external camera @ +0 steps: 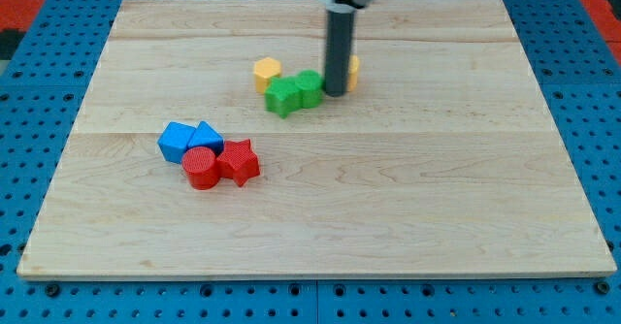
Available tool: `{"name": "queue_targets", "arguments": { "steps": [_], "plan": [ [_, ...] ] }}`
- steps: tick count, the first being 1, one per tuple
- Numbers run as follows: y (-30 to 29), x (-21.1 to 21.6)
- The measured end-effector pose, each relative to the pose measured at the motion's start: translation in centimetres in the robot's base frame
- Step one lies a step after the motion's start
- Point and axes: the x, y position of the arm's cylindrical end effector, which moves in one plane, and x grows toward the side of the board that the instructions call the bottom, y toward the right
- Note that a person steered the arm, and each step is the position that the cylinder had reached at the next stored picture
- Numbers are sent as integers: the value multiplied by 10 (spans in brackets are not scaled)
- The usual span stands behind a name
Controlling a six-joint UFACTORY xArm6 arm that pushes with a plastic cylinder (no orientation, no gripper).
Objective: Separate the green star from green circle
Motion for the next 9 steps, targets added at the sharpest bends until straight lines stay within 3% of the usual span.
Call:
{"name": "queue_targets", "arguments": {
  "steps": [2,3,6,9],
  "plan": [
    [-34,8],
    [-40,46],
    [-173,26],
    [-222,53]
  ]
}}
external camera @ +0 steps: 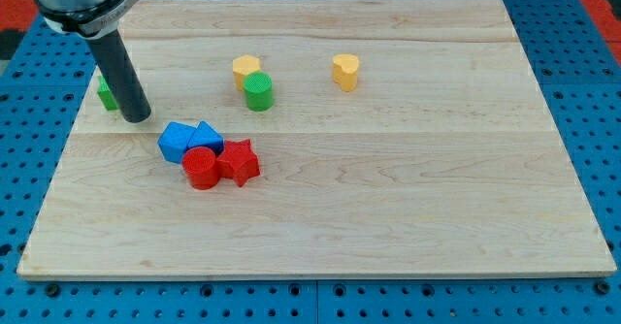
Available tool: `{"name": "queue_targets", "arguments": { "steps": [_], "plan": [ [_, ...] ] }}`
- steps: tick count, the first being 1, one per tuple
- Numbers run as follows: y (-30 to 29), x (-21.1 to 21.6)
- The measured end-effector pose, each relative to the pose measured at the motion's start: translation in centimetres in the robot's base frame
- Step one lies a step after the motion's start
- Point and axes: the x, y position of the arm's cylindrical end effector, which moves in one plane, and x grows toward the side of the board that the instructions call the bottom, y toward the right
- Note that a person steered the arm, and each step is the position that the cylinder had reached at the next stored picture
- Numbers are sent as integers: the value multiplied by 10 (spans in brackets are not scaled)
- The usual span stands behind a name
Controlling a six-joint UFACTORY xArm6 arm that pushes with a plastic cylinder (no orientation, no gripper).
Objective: Separate the green star from green circle
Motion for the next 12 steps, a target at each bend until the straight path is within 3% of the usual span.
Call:
{"name": "queue_targets", "arguments": {
  "steps": [1,4,5,6,7,8,11,12],
  "plan": [
    [-50,-28],
    [1,-68],
    [-21,-120],
    [-20,-101],
    [-70,-106],
    [-80,-132],
    [-16,-136],
    [7,-81]
  ]
}}
